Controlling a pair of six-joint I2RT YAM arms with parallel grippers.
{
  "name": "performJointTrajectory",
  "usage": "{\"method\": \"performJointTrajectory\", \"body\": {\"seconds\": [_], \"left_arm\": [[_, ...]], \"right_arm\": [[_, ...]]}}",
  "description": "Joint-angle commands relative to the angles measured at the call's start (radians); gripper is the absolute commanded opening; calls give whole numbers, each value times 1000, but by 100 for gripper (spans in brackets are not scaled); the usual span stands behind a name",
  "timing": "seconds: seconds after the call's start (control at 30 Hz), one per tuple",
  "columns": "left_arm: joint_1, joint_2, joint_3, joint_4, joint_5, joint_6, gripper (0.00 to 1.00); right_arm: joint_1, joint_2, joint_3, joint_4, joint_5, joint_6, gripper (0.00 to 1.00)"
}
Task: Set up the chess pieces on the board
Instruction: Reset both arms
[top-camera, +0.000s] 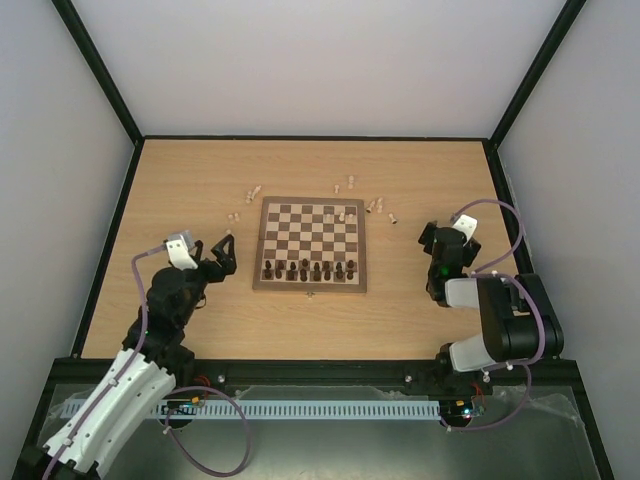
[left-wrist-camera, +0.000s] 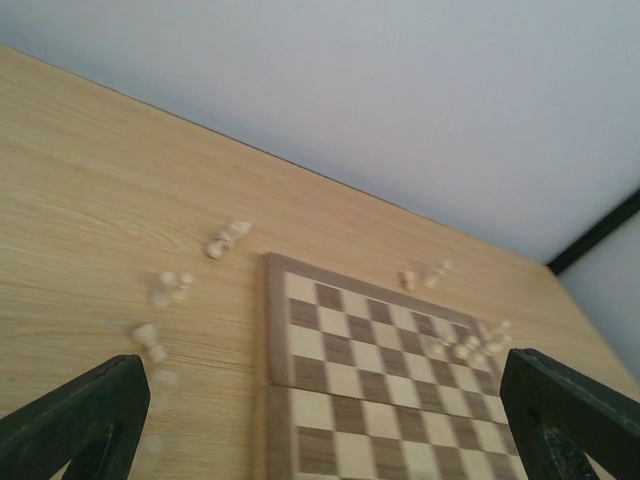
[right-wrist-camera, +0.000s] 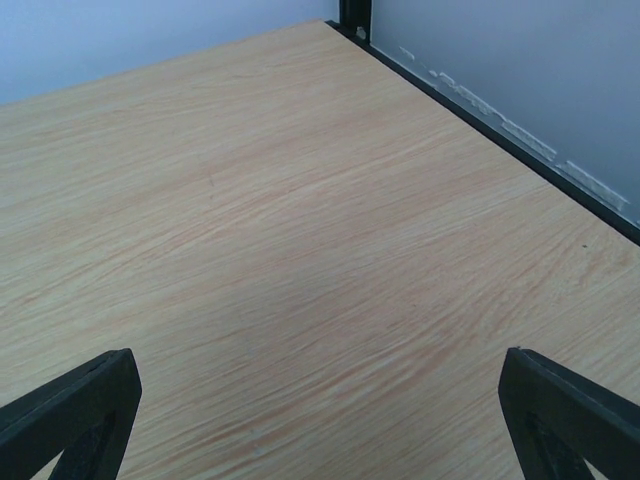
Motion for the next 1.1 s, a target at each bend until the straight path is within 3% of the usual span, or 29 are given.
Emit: {"method": "performJointTrajectory", "body": {"seconds": [0.0,0.17,0.27,0.37,0.4,0.63,0.8,0.83,1.07], "left_arm": [[5,53,-38,201,-227,145,99],[31,163,-75,396,-308,295,99],[84,284,-85,525,-289,331,99],[187,428,-87,614,-204,312,99],[221,482,-89,652,-178,304,99],[358,694,-21,761,-25,402,99],[445,951,-29,988,100,399,99],[457,975,15,920,136,404,100],[465,1021,43,957,35,425,100]], "right_arm": [[-2,35,0,138,-4,-25,99],[-1,12,-87,277,-96,-68,99],[-2,3,-137,354,-113,-73,99],[-2,97,-163,506,-135,-100,99],[-5,57,-130,377,-136,-74,99],[-10,80,-113,382,-148,-89,99],[-11,78,-108,369,-148,-86,99],[-10,71,-107,354,-151,-84,98],[-10,74,-107,356,-150,-83,98]]}}
